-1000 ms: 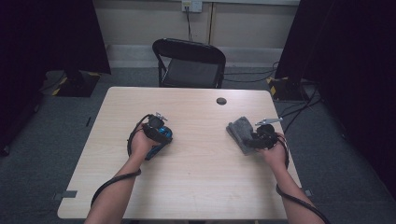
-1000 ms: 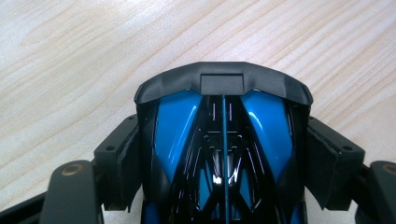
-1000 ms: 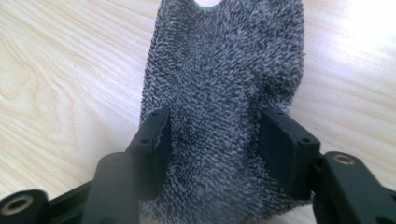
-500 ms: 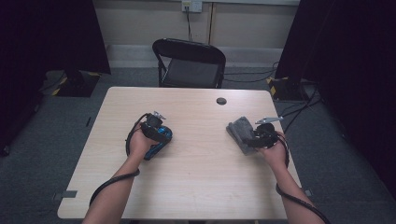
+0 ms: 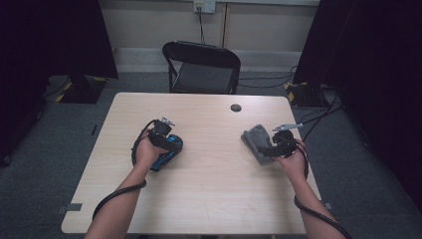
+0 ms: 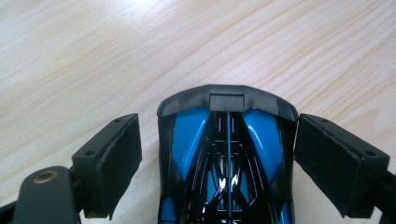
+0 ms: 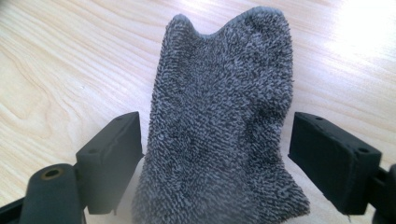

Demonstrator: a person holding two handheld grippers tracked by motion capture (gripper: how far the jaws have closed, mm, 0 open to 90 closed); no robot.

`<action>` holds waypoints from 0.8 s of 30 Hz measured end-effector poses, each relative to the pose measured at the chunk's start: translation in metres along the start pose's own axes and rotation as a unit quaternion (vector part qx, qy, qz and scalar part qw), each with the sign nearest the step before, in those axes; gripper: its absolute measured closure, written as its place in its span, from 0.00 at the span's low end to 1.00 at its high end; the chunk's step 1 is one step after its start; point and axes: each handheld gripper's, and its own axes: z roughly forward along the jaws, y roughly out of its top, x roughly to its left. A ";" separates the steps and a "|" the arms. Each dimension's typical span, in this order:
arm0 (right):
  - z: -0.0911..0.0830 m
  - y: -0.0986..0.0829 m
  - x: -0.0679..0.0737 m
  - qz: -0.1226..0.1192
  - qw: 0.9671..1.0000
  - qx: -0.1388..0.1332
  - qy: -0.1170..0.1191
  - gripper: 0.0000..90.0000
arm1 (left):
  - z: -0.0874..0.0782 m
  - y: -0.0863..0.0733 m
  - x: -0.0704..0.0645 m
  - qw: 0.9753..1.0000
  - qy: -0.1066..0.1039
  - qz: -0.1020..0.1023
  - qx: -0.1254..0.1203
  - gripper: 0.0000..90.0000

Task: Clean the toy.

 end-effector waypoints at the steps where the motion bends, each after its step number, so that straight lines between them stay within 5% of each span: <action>1: -0.001 0.000 0.000 0.002 1.000 -0.002 -0.001 0.17 | -0.001 0.001 0.000 1.000 0.002 -0.006 -0.004 0.16; 16: -0.007 0.004 0.001 -0.032 0.999 -0.023 -0.002 0.14 | -0.018 0.007 -0.004 1.000 0.001 0.005 -0.009 0.15; 24: -0.010 0.007 0.006 -0.018 1.000 -0.016 0.011 0.14 | -0.025 0.007 -0.006 1.000 -0.004 0.005 -0.011 0.15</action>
